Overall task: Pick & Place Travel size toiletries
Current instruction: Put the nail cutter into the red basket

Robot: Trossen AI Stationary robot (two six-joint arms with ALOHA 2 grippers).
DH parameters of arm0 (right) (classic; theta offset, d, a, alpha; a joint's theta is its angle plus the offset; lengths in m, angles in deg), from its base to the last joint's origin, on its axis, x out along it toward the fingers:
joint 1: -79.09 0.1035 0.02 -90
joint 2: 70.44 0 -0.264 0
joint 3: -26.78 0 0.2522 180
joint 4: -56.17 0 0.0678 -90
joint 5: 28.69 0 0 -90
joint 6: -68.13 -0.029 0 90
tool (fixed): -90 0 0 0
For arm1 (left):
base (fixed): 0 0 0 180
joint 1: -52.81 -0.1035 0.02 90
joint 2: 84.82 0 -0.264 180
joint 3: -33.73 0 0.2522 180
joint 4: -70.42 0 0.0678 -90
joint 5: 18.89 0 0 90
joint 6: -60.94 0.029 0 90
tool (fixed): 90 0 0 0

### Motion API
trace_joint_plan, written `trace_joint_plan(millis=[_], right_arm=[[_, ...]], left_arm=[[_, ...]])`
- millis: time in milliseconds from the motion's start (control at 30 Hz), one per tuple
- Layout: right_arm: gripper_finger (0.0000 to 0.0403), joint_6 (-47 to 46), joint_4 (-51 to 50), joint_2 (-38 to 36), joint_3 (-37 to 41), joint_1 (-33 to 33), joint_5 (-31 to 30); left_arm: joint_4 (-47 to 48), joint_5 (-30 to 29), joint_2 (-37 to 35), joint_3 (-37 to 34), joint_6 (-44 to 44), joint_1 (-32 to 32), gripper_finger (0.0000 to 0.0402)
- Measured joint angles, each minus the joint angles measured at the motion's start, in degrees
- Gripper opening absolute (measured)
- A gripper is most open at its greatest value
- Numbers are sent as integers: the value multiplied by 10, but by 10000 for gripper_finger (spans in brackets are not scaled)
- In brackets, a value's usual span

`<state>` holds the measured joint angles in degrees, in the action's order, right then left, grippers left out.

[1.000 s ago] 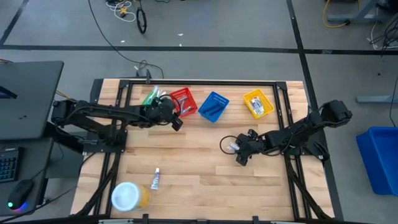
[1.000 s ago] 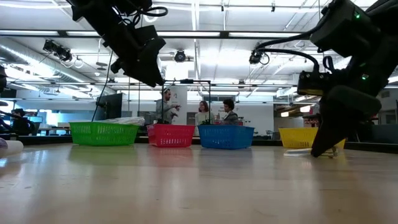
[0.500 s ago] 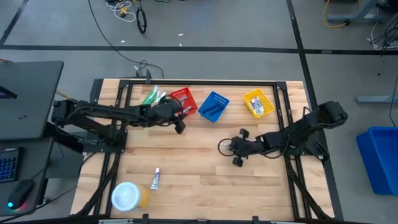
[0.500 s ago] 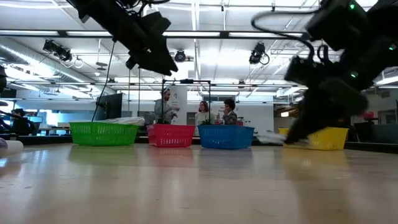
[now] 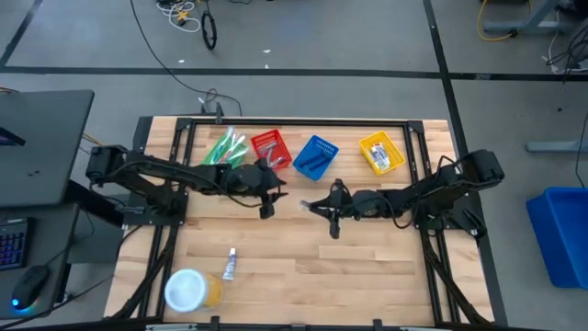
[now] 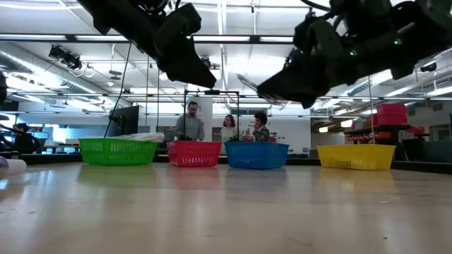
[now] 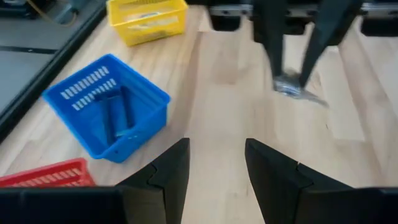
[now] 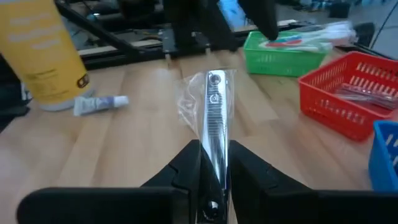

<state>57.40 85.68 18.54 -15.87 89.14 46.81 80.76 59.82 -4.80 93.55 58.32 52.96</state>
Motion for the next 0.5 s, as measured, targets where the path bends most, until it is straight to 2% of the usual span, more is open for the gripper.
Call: trace_joint_plan(millis=[267, 500], right_arm=[[69, 11, -9, 53, -56, -27, 35], [69, 5, -6, 59, -62, -45, 57]], left_arm=[[-38, 5, 37, 2, 50, 28, 165], [-31, 5, 37, 0, 62, 35, 165]])
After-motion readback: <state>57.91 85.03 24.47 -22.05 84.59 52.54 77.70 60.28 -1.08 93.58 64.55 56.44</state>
